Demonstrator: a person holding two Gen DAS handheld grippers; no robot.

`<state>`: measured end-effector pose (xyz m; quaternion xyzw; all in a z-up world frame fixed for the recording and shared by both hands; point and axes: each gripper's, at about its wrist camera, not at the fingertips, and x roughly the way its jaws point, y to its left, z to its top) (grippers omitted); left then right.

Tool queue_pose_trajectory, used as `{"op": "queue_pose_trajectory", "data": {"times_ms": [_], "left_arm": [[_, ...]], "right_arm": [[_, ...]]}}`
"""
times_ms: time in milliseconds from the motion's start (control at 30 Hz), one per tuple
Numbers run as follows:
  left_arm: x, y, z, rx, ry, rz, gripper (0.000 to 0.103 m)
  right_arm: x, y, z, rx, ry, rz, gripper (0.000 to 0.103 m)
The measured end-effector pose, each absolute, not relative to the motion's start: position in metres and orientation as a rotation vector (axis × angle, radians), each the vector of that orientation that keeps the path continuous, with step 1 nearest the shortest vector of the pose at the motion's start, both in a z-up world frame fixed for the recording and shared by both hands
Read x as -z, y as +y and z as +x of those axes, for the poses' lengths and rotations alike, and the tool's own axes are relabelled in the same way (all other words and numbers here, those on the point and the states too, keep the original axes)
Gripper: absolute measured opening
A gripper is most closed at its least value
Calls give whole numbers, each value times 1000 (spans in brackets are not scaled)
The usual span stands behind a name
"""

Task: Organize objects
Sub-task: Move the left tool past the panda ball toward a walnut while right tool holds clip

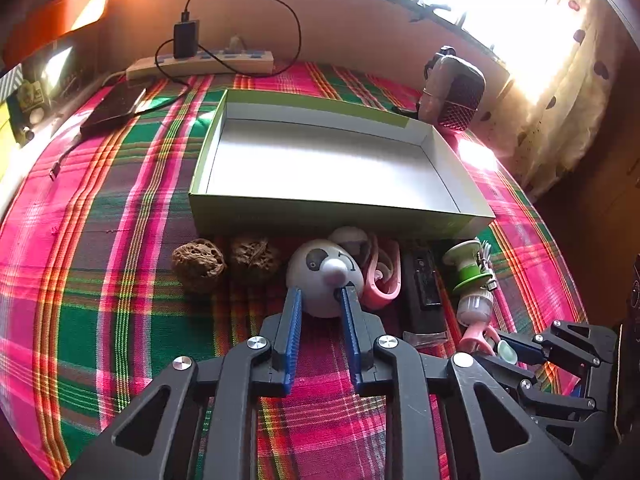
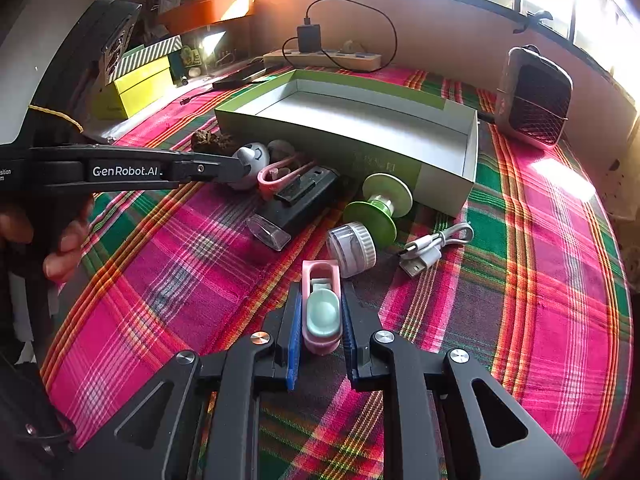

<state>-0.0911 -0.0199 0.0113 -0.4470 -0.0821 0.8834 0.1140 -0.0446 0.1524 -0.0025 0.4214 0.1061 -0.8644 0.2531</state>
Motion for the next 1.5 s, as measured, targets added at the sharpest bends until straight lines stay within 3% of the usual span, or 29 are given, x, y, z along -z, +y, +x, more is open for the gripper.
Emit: {"op": "queue_pose_trajectory", "data": {"times_ms": [200,367,767,1500], "left_arm": [[-8,-23,-92,-2568,-293,-1330,20],[-6,-28,-94,-2584,-318,-1333,33],[-7,-21,-108,-2576,-337,-1332,40],[-10,-25,-115,-2604,-421,-1354,39]], "right_arm": [[2,154,-45,2357,284,1149,19],[3,157,-46,2368,280,1154,19],[3,161,-48,2387,270,1162,19],[4,157,-46,2392,282,1161,19]]}}
